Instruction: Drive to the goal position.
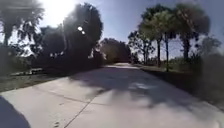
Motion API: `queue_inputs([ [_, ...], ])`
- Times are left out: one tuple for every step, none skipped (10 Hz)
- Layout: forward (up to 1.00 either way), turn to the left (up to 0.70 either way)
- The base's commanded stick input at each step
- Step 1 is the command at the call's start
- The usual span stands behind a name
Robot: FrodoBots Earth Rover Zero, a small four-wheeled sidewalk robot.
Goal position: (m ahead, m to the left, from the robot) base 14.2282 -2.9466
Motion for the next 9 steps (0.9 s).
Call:
queue_inputs([
  [0.7,0.0],
  [0.7,0.0],
  [0.7,0.0],
  [0.7,0.0],
  [0.7,0.0],
  [0.7,0.0],
  [0.7,0.0],
  [0.7,0.0],
  [0.7,0.0],
])
